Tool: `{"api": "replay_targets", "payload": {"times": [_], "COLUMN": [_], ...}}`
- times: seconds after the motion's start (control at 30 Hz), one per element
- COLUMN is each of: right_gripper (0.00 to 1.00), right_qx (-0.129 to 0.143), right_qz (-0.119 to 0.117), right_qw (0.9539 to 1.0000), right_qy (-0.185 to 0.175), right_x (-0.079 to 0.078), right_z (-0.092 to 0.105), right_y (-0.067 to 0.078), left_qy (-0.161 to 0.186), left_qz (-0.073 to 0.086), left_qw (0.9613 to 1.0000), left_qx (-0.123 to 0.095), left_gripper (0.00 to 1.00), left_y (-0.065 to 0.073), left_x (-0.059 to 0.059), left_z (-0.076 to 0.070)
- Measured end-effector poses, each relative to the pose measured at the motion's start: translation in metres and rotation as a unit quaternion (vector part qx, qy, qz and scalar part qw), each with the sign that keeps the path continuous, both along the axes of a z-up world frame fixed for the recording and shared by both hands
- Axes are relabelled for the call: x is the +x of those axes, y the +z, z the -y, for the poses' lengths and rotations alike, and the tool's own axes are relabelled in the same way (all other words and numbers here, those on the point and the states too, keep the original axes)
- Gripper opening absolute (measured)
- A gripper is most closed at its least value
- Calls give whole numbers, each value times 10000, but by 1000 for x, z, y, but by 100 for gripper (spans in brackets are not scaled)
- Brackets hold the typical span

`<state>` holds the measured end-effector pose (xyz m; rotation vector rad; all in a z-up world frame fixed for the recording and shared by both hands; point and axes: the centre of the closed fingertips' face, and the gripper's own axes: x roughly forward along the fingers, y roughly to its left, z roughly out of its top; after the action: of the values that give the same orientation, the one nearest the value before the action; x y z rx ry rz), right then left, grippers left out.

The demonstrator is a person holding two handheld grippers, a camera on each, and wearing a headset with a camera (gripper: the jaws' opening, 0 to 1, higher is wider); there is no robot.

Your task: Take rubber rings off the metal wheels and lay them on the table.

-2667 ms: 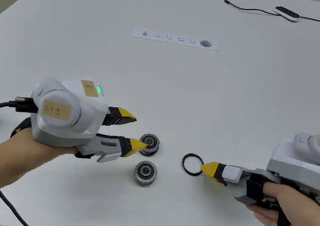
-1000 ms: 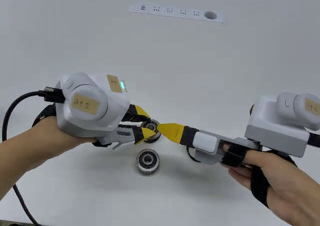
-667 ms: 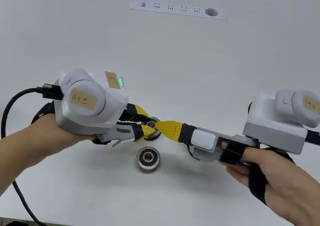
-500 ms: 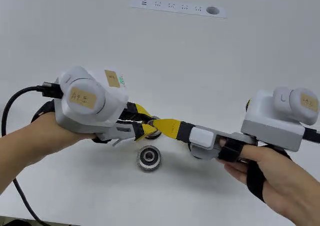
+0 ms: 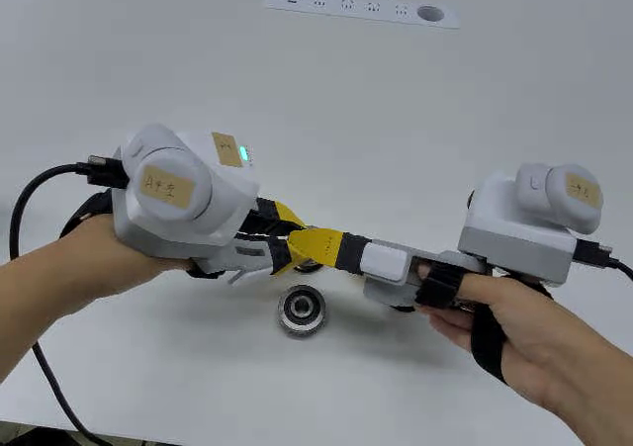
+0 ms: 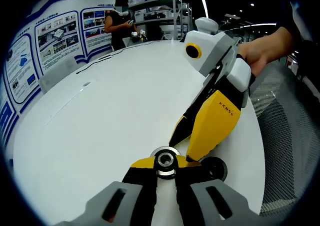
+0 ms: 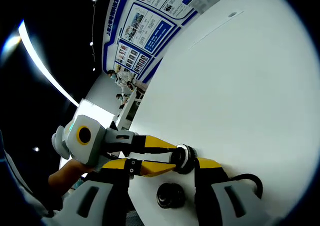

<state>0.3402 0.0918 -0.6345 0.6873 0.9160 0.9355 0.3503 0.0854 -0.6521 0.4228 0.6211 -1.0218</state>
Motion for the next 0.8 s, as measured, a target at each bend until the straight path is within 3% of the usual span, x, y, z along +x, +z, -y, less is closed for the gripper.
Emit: {"api": "replay_targets", "payload": {"times": [0.47, 0.63, 0.8], "right_gripper": [53, 51, 48], "right_qx": [-46, 48, 248], "right_qz": [-93, -45, -253], "right_qw": [9999, 9999, 9994], "right_qy": [31, 154, 13], "right_x": [-1, -4, -1], "right_z": [1, 2, 6], "right_y": [-5, -3, -4], "left_qy": [-37, -64, -75], "left_qz": [3, 13, 11], "left_qw": [10000, 10000, 10000], "left_qx": [20, 47, 57], "left_gripper": [13, 12, 12], "left_y": [-1, -1, -1], "left_x": [1, 1, 1], "left_z": [0, 0, 0]}}
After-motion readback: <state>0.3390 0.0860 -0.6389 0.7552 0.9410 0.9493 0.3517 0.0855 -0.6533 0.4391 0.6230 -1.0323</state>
